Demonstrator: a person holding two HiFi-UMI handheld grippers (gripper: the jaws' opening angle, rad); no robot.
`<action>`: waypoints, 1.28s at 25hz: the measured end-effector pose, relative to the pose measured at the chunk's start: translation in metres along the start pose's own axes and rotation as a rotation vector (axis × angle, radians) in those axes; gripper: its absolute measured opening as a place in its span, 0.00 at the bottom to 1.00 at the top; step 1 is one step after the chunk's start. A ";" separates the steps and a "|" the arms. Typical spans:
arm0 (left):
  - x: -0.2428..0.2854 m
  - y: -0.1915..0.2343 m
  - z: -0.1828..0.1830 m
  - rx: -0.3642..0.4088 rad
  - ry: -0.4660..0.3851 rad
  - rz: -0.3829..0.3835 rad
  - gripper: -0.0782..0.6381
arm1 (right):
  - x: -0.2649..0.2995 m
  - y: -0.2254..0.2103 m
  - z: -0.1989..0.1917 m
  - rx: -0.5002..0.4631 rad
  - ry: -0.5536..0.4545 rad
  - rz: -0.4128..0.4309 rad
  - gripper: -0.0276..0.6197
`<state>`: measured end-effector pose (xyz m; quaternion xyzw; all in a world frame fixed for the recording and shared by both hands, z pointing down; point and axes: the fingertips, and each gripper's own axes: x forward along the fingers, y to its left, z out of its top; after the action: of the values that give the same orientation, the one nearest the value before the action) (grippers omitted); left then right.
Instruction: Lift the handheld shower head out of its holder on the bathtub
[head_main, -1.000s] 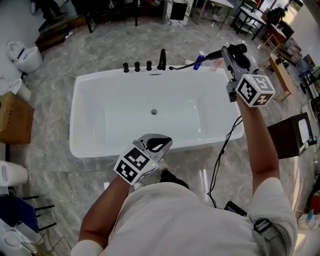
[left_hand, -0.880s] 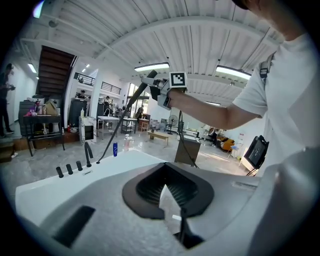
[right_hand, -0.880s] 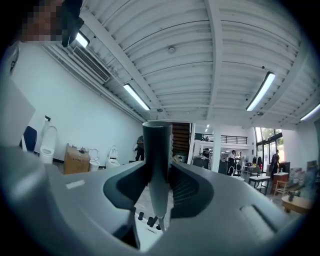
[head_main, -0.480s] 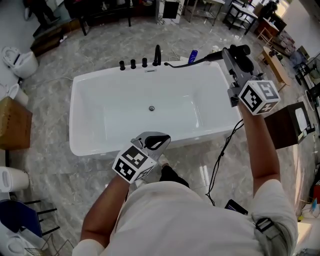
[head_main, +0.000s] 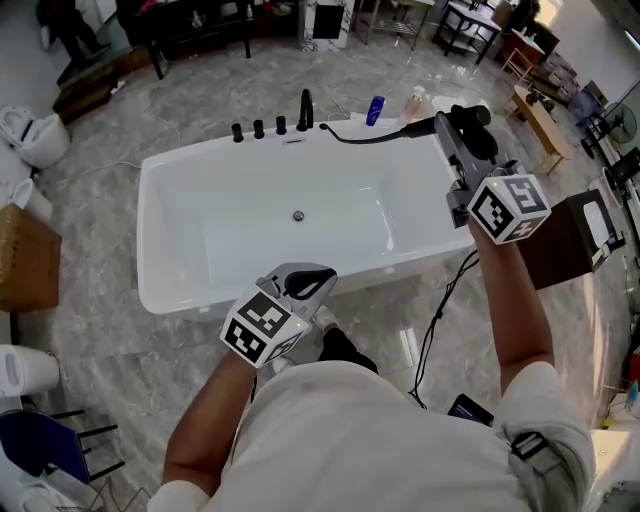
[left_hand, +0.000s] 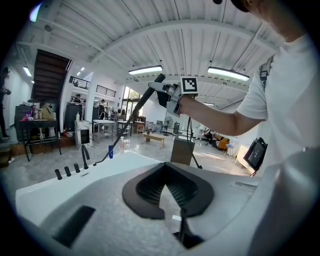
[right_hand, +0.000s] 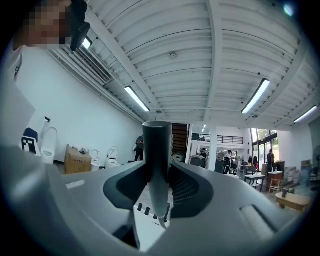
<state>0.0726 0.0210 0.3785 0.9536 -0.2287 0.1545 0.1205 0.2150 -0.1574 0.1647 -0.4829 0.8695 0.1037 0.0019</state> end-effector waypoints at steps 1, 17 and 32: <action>-0.001 -0.001 0.000 0.001 -0.001 0.000 0.12 | -0.003 0.002 -0.002 0.002 0.004 0.000 0.27; -0.014 -0.006 0.001 0.011 -0.012 0.011 0.12 | -0.027 0.028 -0.032 0.036 0.066 0.005 0.27; -0.022 -0.005 0.000 0.008 -0.011 0.027 0.12 | -0.033 0.034 -0.040 0.065 0.083 0.009 0.27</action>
<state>0.0564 0.0335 0.3699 0.9518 -0.2415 0.1517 0.1133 0.2075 -0.1194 0.2133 -0.4824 0.8740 0.0556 -0.0189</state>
